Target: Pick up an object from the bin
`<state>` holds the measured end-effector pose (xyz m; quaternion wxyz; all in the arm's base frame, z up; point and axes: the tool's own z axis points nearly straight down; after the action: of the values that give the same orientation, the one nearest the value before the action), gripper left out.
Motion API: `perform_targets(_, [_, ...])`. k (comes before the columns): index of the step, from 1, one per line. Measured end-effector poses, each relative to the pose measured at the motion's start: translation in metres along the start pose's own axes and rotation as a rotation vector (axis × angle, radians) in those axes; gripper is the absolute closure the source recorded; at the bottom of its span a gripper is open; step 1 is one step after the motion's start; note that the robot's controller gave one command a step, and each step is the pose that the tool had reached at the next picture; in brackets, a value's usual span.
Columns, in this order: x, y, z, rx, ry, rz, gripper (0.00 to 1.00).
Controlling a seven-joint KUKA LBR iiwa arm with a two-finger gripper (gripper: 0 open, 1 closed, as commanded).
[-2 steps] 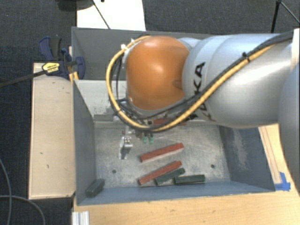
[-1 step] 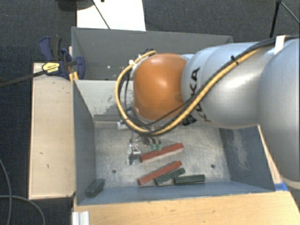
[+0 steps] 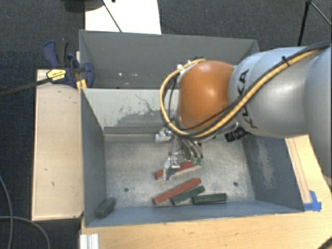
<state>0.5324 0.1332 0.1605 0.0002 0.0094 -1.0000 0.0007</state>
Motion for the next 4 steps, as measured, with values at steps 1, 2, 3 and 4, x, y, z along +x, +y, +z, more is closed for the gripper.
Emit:
perform_targets(1, [0.017, -0.015, 0.021, -0.002, -0.002, -0.347, 0.0])
perform_targets(2, [0.004, -0.044, 0.069, -0.002, -0.003, -0.068, 0.0])
perform_targets(3, [-0.012, -0.062, 0.086, -0.006, -0.007, -0.365, 1.0])
perform_targets(4, [-0.012, -0.062, 0.086, -0.006, -0.007, -0.365, 1.0])
